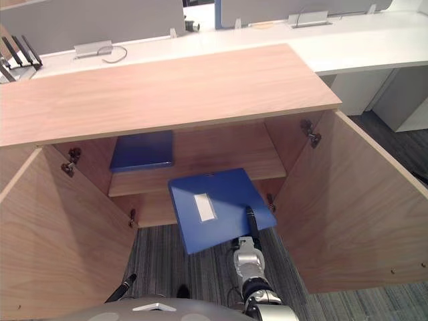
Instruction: Walk over to the cabinet, pick up the folder, carry it to the office cabinet, place the folder inside the office cabinet, then close the office cabinet door
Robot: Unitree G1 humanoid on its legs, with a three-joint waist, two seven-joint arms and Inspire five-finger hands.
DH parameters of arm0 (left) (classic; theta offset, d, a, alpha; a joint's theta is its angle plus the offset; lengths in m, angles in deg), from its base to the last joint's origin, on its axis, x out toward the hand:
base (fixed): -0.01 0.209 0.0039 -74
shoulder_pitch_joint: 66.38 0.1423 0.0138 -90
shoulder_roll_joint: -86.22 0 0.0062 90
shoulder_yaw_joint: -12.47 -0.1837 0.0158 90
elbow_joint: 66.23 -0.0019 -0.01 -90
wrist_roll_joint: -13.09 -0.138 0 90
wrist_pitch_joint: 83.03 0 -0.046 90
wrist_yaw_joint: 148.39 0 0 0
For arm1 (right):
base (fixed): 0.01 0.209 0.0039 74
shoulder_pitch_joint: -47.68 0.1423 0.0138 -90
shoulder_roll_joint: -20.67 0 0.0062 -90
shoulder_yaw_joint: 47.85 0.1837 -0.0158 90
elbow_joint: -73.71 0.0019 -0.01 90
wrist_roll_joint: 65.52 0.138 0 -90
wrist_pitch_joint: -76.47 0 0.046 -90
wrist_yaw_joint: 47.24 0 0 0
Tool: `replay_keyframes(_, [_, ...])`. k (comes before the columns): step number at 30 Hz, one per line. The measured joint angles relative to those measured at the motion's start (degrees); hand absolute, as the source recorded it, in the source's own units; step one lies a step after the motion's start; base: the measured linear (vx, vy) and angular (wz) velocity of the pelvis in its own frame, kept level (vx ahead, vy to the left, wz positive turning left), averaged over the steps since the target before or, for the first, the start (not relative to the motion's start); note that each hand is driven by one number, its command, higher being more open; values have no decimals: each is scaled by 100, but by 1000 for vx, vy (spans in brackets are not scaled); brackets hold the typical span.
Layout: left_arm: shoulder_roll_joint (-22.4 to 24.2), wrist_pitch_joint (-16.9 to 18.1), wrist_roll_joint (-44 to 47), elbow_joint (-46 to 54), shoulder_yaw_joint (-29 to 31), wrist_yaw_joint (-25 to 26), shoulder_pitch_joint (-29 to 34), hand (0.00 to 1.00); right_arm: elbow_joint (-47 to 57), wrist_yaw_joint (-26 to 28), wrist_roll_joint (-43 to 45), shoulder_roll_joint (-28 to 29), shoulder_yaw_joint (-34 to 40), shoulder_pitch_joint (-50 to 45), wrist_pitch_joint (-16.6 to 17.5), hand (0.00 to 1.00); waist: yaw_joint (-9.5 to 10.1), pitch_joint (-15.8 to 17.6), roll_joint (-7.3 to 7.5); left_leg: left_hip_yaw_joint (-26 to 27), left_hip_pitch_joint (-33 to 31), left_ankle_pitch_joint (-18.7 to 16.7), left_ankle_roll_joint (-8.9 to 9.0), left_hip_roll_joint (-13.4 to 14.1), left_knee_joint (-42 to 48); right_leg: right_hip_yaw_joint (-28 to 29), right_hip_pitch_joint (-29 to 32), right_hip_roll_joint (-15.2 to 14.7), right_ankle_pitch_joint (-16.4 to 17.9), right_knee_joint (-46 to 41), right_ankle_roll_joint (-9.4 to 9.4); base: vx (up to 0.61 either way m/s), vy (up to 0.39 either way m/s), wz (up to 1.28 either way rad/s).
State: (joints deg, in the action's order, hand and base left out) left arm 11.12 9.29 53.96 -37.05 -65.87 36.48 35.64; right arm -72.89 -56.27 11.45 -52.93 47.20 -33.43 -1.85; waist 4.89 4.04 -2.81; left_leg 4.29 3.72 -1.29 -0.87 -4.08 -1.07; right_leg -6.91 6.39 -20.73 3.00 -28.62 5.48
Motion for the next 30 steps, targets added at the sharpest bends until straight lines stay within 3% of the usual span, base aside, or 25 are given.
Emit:
replay_keyframes(1, [-82,-4,-220,-19,10,-20,40,100,22,1,-5,48,-30,-69,-9,0,-71,15,41,-25,102,-12,-30,-62,-24,-136,251,-174,-66,-573,-154,33,28,7])
replay_keyframes(4, [-94,-4,-682,-39,71,-25,153,100,134,37,-5,182,-162,-151,-26,0,-202,13,51,-97,223,19,-105,13,-88,-517,123,-165,61,-468,-151,98,-36,1])
replay_keyframes(6, [-95,-2,-792,-39,76,-28,83,100,142,129,-19,212,-233,-102,-44,0,-195,26,110,-162,37,143,-57,91,20,-579,-82,44,167,162,-75,86,-104,4])
replay_keyframes(8, [-80,-1,-930,-48,170,-94,3,100,144,124,-30,218,-260,-113,-113,0,-196,156,46,-334,-89,179,1,133,86,-812,-556,230,199,1020,117,24,-115,19])
replay_keyframes(11, [-55,6,-1213,-49,266,-104,-40,100,132,122,-29,206,-332,-148,-119,0,-193,193,111,-453,-128,266,136,196,-28,-1161,-864,329,315,1592,295,8,-147,22])
replay_keyframes(14, [-111,14,-1463,-50,225,-107,-73,100,135,125,-32,203,-437,-119,-126,0,-193,205,173,-488,-114,462,232,269,-341,-1269,-915,441,370,1904,359,-29,-123,10])
replay_keyframes(24, [-791,17,-3490,209,-1489,-16,-305,100,455,105,-21,223,-677,-84,-115,0,-214,176,316,-738,-352,589,301,337,-403,-1503,-970,582,213,2218,379,-24,-24,12])
replay_keyframes(27, [-849,26,-3951,413,-1646,-76,-307,100,1013,100,2,232,-555,126,-55,0,-220,179,309,-753,-485,623,263,269,-382,-1519,-936,553,99,2349,427,23,25,6])
replay_keyframes(30, [-871,40,-3950,535,-1608,-44,-303,100,1521,113,29,227,-289,638,307,0,-203,264,278,-873,-737,699,207,192,-377,-1645,-779,485,39,2356,459,-23,37,24])
